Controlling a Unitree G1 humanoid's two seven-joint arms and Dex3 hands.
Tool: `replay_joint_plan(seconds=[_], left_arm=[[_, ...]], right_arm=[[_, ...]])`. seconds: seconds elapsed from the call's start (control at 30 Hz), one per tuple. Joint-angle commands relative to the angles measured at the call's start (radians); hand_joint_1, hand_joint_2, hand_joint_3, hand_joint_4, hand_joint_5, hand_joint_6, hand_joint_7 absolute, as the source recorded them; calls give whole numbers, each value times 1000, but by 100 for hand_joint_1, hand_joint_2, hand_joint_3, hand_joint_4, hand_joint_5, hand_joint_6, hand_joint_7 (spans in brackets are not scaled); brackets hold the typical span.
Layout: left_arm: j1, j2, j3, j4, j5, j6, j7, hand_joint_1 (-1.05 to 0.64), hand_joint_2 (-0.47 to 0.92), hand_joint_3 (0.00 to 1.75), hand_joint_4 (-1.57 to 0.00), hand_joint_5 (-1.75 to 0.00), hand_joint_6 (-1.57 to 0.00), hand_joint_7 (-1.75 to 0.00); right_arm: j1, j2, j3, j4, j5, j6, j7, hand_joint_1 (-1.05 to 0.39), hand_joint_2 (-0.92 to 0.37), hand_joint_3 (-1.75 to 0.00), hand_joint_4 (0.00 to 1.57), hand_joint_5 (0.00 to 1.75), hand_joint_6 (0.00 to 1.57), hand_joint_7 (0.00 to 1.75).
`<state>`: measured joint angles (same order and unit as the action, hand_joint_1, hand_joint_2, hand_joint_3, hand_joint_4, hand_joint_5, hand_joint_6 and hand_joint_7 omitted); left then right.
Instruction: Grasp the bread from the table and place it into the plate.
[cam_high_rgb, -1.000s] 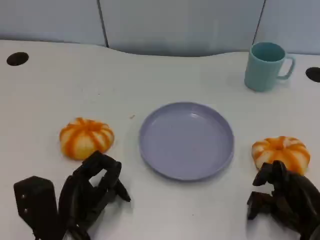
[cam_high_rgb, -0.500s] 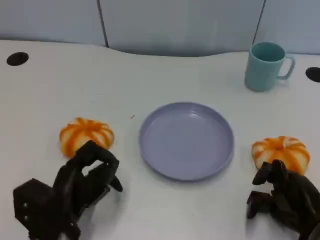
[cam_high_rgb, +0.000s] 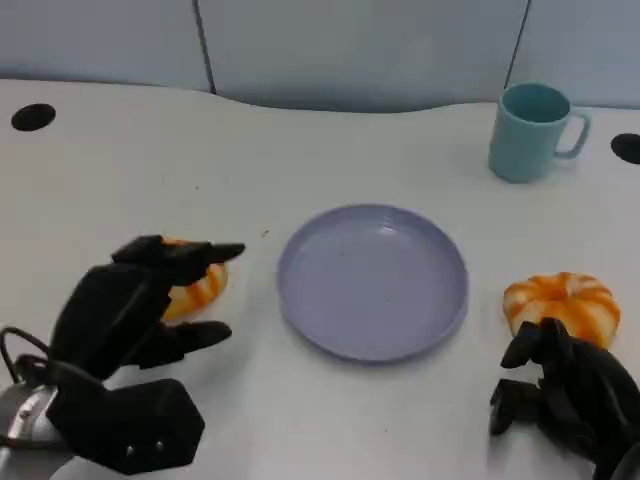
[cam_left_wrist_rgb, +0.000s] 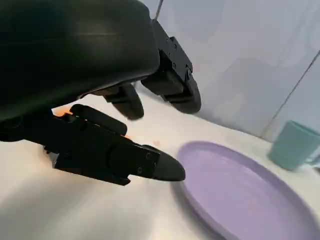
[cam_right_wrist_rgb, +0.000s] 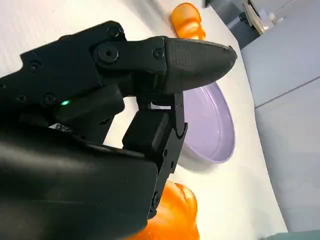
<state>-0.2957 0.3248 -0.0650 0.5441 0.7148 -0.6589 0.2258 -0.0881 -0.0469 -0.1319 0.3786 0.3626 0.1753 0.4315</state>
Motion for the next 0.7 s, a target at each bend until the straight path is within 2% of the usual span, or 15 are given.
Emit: replay_joint_plan(seconds=[0.03, 0.13, 0.23, 0.37, 0.47, 0.67, 0.7], left_arm=[[-4, 64, -45, -84, 42, 96, -10, -60, 88, 0, -3, -29, -22, 0], [-17, 107, -72, -149, 58, 193, -100, -58, 85, 0, 0, -16, -15, -1], [-12, 120, -89, -179, 47, 232, -120, -58, 84, 0, 0, -13, -14, -1], [-72, 175, -131, -201, 73, 342, -268, -57, 81, 0, 0, -1, -6, -1], [-135, 192, -184, -156, 107, 394, -329, -60, 80, 0, 0, 0, -5, -1], [-238, 182, -280, 1, 152, 410, -291, -62, 78, 0, 0, 0, -5, 0], [-255, 177, -294, 30, 154, 410, -287, -58, 77, 0, 0, 0, -5, 0]], right_arm=[[27, -4, 2, 14, -17, 21, -22, -44, -92, -49, 132, 114, 114, 112], [32, -5, 8, 5, -19, 20, -19, -45, -92, -48, 132, 114, 115, 112], [33, -6, 10, 3, -19, 20, -20, -45, -92, -48, 132, 114, 115, 112], [41, 7, 7, -9, -8, 23, -24, -45, -92, -47, 132, 114, 117, 111], [44, 0, 11, -5, -12, 12, -9, -45, -92, -48, 133, 114, 117, 110], [49, 0, 4, -7, 1, 15, 1, -45, -92, -50, 132, 113, 116, 108], [50, 0, 3, -8, 1, 17, -2, -44, -92, -50, 132, 113, 117, 108]])
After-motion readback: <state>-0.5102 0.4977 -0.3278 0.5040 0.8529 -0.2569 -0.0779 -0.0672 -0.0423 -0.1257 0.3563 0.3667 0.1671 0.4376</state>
